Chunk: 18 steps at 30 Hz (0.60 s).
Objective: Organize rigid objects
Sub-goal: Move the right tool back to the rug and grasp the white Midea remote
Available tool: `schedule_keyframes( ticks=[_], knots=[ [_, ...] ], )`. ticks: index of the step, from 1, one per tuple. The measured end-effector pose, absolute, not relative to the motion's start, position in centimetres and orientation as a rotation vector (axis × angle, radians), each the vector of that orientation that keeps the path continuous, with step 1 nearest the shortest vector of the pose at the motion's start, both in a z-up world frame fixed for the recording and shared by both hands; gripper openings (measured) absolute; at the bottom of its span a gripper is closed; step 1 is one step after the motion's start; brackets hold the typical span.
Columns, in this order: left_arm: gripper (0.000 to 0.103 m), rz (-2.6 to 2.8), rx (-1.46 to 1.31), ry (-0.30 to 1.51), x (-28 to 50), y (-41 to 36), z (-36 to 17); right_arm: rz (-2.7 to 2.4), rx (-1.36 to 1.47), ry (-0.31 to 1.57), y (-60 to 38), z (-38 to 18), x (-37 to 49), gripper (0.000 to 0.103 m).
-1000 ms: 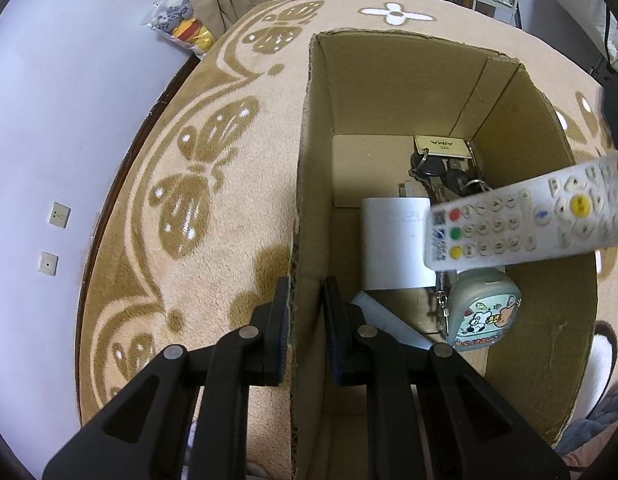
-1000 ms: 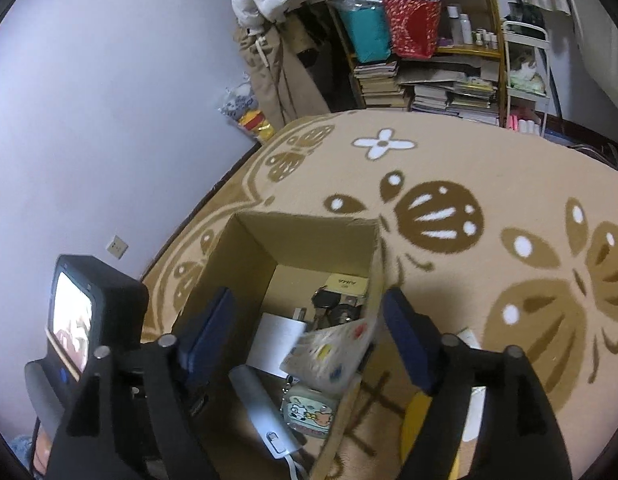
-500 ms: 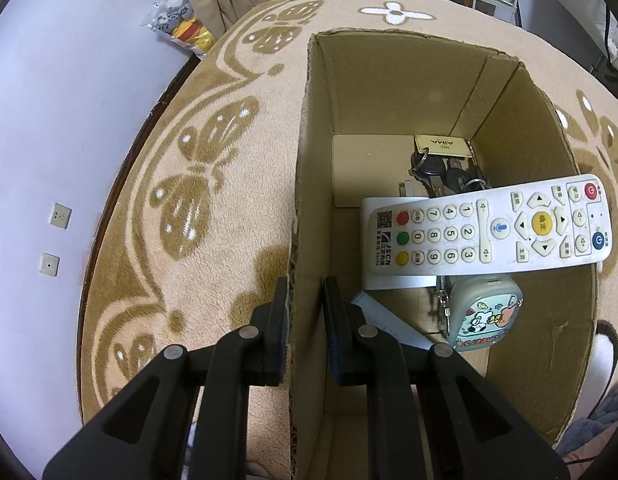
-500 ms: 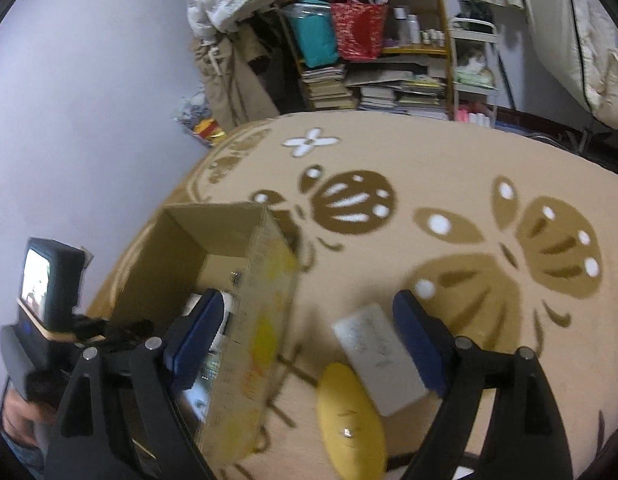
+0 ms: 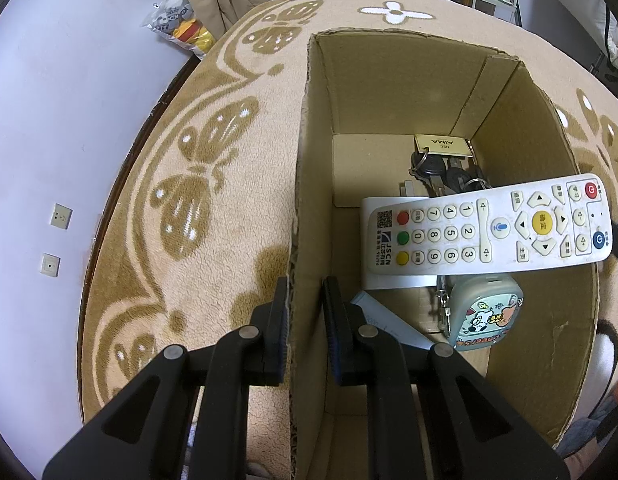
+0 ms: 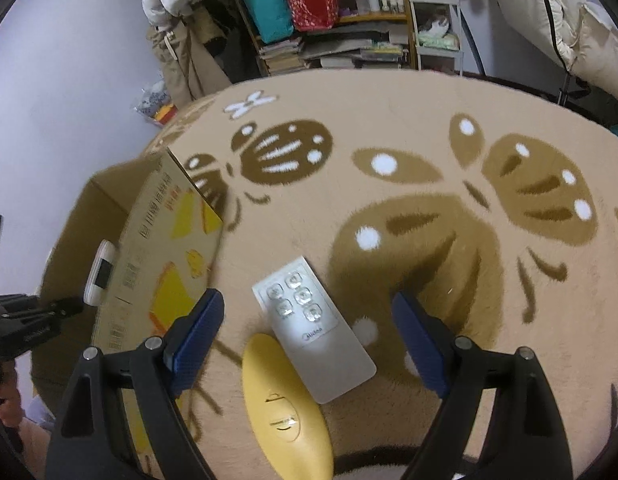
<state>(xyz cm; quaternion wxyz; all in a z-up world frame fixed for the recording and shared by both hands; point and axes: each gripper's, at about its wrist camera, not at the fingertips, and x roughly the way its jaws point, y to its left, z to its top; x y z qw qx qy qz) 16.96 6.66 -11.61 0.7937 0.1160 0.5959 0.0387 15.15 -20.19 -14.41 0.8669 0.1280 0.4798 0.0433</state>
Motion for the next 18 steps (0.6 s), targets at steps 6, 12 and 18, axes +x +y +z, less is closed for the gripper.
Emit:
schedule_keyframes(
  ticks=[6, 12, 18],
  knots=[
    [0.016, 0.083, 0.249, 1.282, 16.9, 6.6, -11.6, 0.09, 0.24, 1.047, -19.4, -16.9, 15.7, 0.091],
    [0.016, 0.084, 0.252, 1.281, 16.9, 6.6, -11.6, 0.094, 0.191, 1.071, -18.7, -18.5, 15.9, 0.087],
    [0.016, 0.083, 0.249, 1.282, 16.9, 6.6, -11.5, 0.082, 0.133, 1.058, -18.0, -19.2, 15.7, 0.067]
  ],
)
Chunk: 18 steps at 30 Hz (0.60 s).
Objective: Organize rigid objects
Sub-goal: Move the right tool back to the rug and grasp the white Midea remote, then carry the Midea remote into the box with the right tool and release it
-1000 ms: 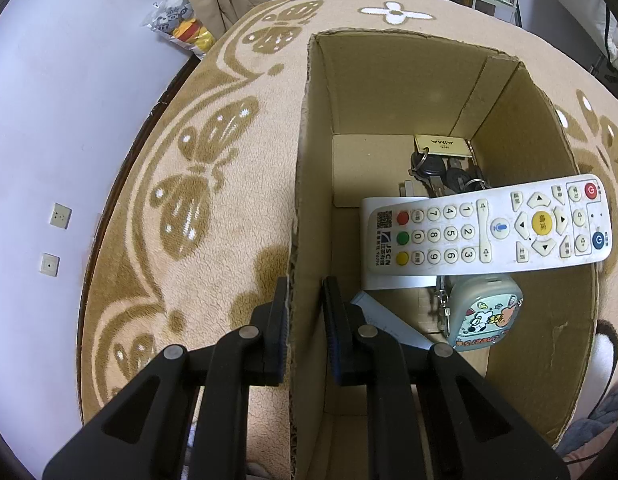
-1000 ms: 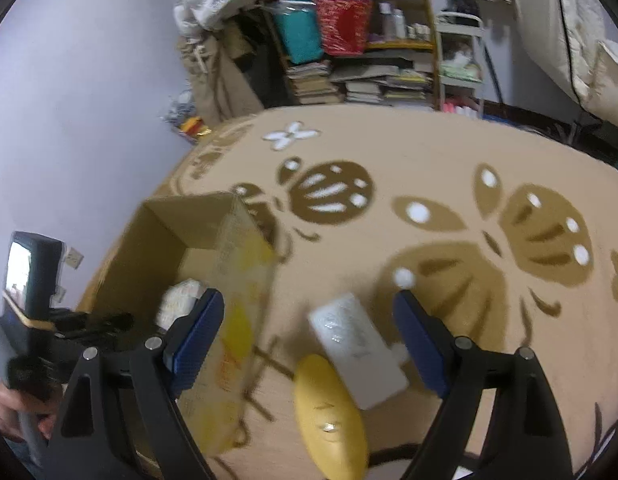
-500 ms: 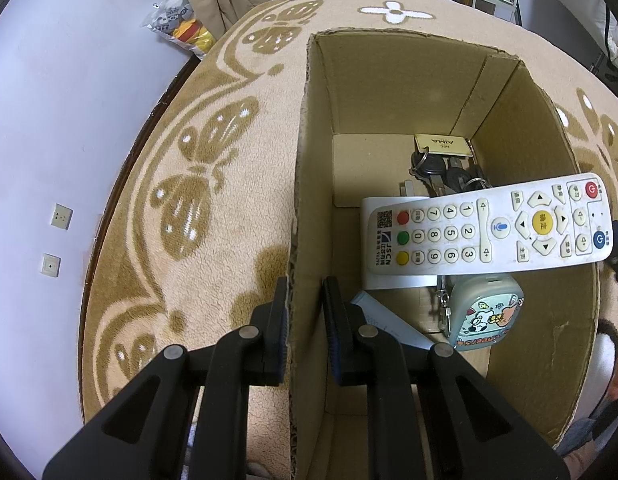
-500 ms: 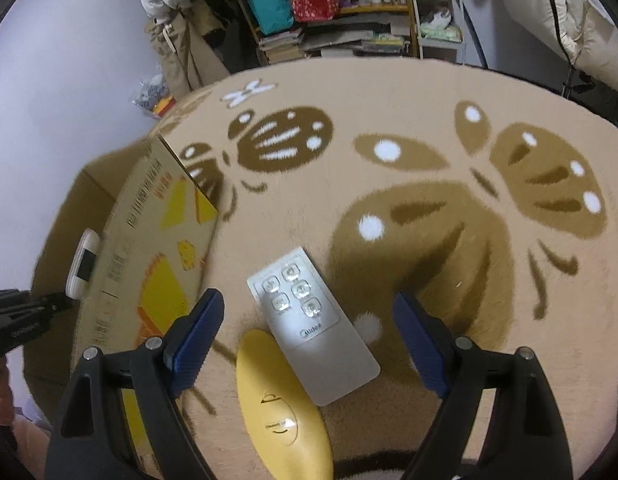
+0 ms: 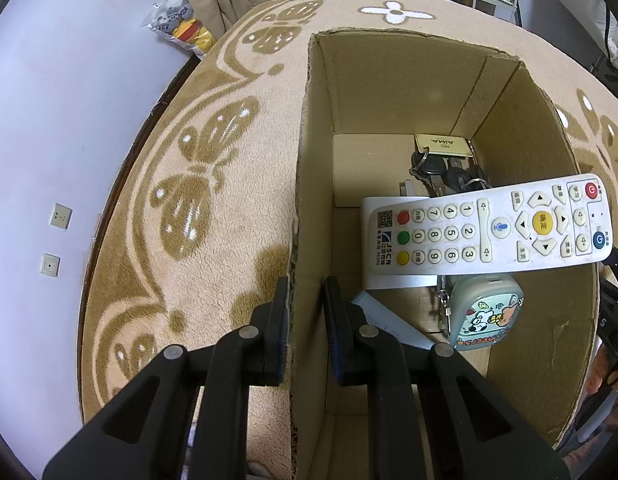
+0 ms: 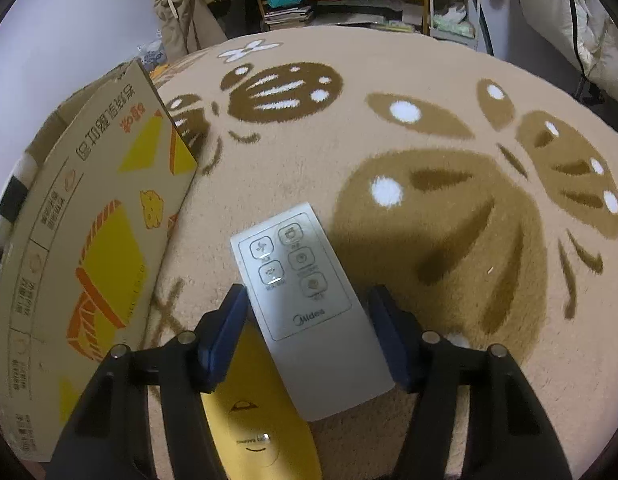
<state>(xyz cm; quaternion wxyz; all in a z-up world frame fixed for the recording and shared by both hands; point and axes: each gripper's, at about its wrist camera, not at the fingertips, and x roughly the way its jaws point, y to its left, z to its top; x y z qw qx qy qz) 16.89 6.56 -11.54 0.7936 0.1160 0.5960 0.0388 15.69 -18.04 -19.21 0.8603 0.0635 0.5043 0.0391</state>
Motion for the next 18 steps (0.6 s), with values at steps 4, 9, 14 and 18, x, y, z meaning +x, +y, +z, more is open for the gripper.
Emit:
schedule_keyframes(
  ticks=[4, 9, 14, 18],
  knots=[
    [0.016, 0.083, 0.249, 1.282, 16.9, 6.57, -11.55, 0.071, 0.094, 1.053, -17.71, -19.27, 15.55, 0.064],
    [0.016, 0.083, 0.251, 1.28, 16.87, 6.57, -11.53, 0.036, 0.099, 1.037, -18.19, -19.18, 15.37, 0.056],
    [0.016, 0.085, 0.256, 1.275, 16.69, 6.41, -11.5, 0.024, 0.111, 1.027, -18.41, -19.06, 15.34, 0.053],
    [0.016, 0.086, 0.254, 1.276, 16.65, 6.39, -11.5, 0.017, 0.115, 1.024, -18.44, -19.04, 15.28, 0.053]
  ],
)
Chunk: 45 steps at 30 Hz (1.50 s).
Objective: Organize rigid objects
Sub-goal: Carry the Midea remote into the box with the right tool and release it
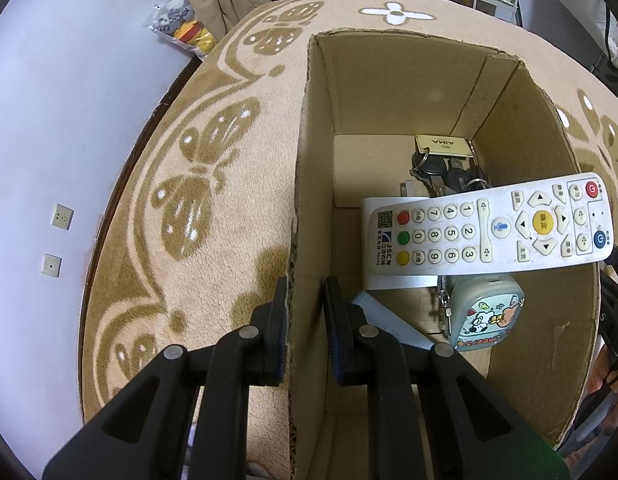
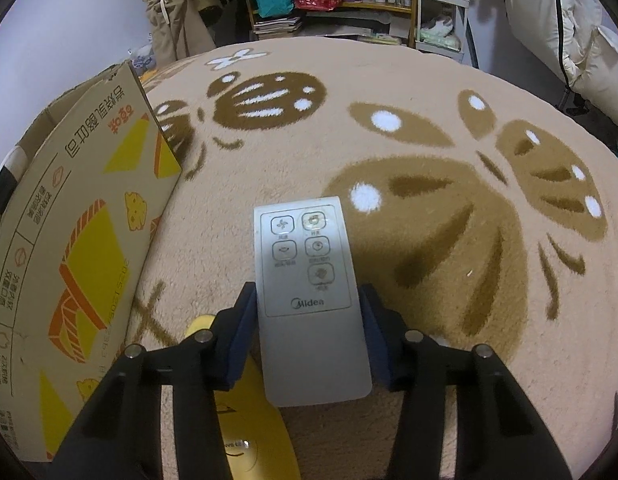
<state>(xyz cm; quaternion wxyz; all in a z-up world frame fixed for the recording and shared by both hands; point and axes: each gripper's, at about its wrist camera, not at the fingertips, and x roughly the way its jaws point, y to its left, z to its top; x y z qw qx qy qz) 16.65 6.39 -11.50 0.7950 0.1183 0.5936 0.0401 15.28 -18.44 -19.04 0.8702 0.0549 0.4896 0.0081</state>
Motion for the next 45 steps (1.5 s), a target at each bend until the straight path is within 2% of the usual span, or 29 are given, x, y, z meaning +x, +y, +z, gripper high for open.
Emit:
schedule_keyframes(
  ticks=[10, 20, 36, 45],
  knots=[
    [0.016, 0.084, 0.235, 1.279, 16.7, 6.7, -11.4, -0.014, 0.154, 1.013, -19.7, -18.0, 15.2, 0.053],
    [0.016, 0.086, 0.244, 1.277, 16.8, 6.8, -11.5, 0.024, 0.242, 0.925, -20.1, -13.0, 15.4, 0.053],
    [0.016, 0.086, 0.246, 1.277, 16.7, 6.8, -11.5, 0.21, 0.197, 0.789, -13.7, -5.0, 16.3, 0.053],
    [0.016, 0.085, 0.237, 1.278, 16.7, 6.8, -11.5, 0.334, 0.229, 0.816, -10.0, -4.7, 17.5, 0.053]
  ],
)
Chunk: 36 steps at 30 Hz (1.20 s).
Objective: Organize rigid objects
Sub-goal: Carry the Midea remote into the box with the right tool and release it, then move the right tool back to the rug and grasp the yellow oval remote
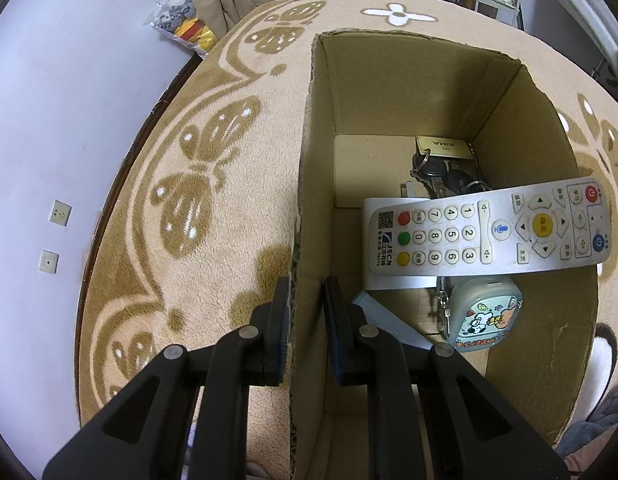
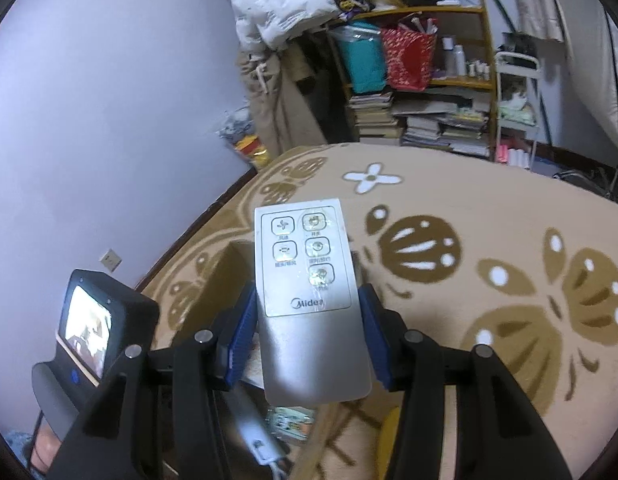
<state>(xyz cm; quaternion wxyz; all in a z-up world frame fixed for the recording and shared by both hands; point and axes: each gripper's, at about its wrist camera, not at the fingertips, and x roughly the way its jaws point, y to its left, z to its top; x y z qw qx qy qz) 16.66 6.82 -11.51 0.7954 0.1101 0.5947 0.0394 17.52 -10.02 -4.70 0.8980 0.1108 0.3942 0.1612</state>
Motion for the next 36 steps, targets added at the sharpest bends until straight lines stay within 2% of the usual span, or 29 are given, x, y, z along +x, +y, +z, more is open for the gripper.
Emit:
schedule_keyframes(
  ticks=[14, 26, 27, 29, 35, 36],
  knots=[
    [0.017, 0.082, 0.229, 1.28, 16.7, 6.8, -11.5, 0.362, 0.212, 0.928, -7.9, -8.3, 19.0, 0.051],
    [0.016, 0.085, 0.226, 1.281, 16.8, 6.7, -11.6, 0.356, 0.221, 0.92, -8.0, -8.1, 18.3, 0.052],
    [0.017, 0.087, 0.228, 1.284, 16.8, 6.8, -11.6, 0.36, 0.236, 0.917, -8.2, -7.9, 18.2, 0.054],
    [0.017, 0.082, 0.225, 1.283, 16.8, 6.8, -11.5, 0.353, 0.249, 0.905, -8.7, -7.4, 17.9, 0.072],
    [0.017, 0.082, 0.221, 1.284, 16.8, 6.9, -11.5, 0.299, 0.219, 0.862, -10.2, -6.3, 16.6, 0.091],
    [0.017, 0.083, 0.221, 1.284, 16.8, 6.9, -11.5, 0.289, 0.212, 0.858, -10.5, -6.2, 16.4, 0.091]
  ],
)
